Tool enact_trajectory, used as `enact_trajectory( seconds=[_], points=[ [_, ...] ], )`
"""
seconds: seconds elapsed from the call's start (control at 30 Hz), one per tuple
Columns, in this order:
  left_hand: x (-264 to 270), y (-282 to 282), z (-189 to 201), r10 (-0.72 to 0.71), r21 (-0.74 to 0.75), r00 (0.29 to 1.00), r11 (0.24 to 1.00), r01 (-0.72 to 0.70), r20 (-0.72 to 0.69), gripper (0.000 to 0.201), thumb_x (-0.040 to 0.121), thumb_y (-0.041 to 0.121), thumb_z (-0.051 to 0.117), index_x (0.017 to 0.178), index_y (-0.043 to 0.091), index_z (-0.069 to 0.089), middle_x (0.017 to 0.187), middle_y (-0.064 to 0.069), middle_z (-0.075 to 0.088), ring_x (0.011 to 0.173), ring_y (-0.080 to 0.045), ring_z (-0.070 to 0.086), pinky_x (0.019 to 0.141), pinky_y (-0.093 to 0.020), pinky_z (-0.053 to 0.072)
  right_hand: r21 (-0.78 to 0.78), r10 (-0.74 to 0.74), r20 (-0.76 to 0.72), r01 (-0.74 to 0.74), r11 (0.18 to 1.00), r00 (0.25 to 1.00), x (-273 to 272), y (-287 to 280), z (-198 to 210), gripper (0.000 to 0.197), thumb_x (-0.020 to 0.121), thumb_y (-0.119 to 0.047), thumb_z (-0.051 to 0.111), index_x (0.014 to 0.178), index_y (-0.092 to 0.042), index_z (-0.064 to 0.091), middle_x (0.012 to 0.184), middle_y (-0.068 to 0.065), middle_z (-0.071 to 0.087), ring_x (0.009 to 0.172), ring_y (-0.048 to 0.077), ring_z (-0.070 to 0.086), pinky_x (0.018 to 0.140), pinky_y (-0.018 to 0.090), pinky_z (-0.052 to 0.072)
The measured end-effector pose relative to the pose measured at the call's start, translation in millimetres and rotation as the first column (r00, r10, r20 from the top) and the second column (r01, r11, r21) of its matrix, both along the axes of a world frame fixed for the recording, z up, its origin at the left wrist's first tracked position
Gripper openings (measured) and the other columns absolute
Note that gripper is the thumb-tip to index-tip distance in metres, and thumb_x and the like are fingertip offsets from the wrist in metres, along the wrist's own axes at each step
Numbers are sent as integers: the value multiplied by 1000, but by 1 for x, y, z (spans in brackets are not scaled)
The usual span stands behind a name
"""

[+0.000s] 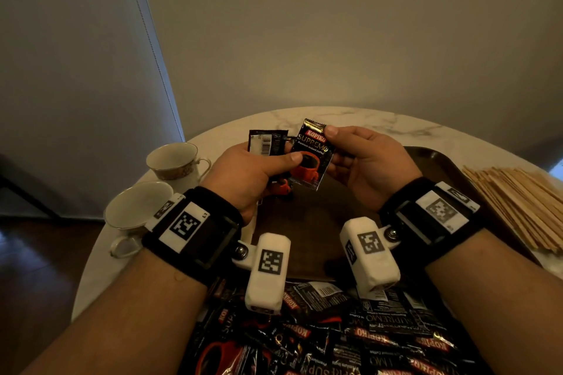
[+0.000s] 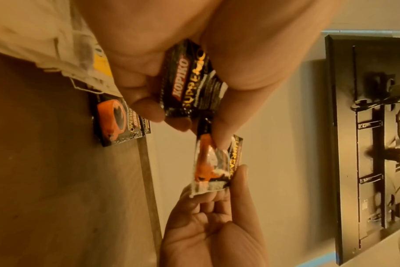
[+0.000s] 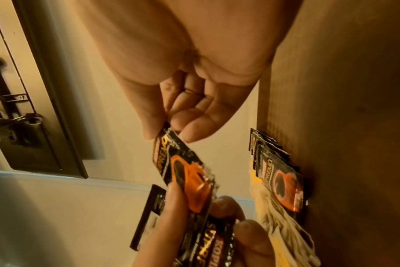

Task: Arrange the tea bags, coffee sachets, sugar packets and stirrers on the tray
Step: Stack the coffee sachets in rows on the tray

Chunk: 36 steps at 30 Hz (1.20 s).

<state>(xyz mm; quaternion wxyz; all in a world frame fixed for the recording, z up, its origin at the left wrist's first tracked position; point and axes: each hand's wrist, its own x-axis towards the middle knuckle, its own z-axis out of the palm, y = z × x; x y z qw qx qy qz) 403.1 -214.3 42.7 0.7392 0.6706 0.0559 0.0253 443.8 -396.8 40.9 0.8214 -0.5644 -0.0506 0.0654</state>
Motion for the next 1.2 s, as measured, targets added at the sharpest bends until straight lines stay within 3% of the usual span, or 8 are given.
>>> enact_trajectory(
  seconds=[0.2,0.33,0.4,0.53,0.63,0.73,1.03,1.2],
  points=[
    [-2,1,1,35,-1,998,999,-35,42,22,81,6,81,102,7,73,98,-13,79,95,-30,77,86,-54,61,-62,-5,-12,4,998,1000,-5,4,1,18,91,-21,74,100,-6,73,87,8,77,73,16,72,61,25,58],
    [3,9,1,108,-60,994,993,-106,21,21,83,7,80,102,9,74,89,-4,80,77,-14,78,56,-27,58,-182,74,15,-70,981,997,-11,13,6,9,92,-10,71,100,-6,72,94,10,77,79,18,74,64,27,59],
    [2,11,3,129,-77,992,989,-129,4,21,82,10,81,101,11,73,80,2,79,66,-6,75,49,-21,54,-216,34,11,-31,976,999,-10,18,9,9,91,-6,72,99,-4,70,94,11,76,77,18,73,63,27,59],
    [2,17,7,279,-28,956,960,-277,94,10,87,18,79,93,17,70,77,3,78,71,-12,72,62,-28,55,-232,-36,-74,18,973,997,-3,23,9,10,88,-6,75,96,-5,68,82,9,71,63,13,67,59,26,58],
    [3,23,13,388,-28,909,921,-389,153,12,90,10,59,99,19,60,86,-1,78,79,-17,68,66,-33,52,-302,4,-229,-75,950,973,4,24,0,10,94,-1,65,103,-2,68,94,14,71,71,17,67,67,30,59],
    [4,26,14,383,-118,918,921,-371,100,18,91,4,51,98,19,58,87,-4,78,79,-17,68,68,-33,54,-408,16,-332,-159,899,943,6,29,-9,18,94,3,62,110,0,68,94,14,71,74,20,69,71,33,60],
    [6,27,14,334,-261,942,910,-320,9,16,93,2,53,100,15,59,86,-6,77,77,-18,70,72,-35,59,-583,-68,-350,-161,796,934,14,40,-5,10,91,-3,70,101,-3,72,97,14,73,81,21,71,77,33,62],
    [7,29,14,342,-264,940,906,-331,-4,17,94,4,54,105,15,62,91,-6,76,79,-17,72,70,-34,60,-630,-79,-363,-182,755,928,16,43,-4,9,92,-6,71,100,-5,74,96,12,73,79,19,70,71,31,60]
  ],
)
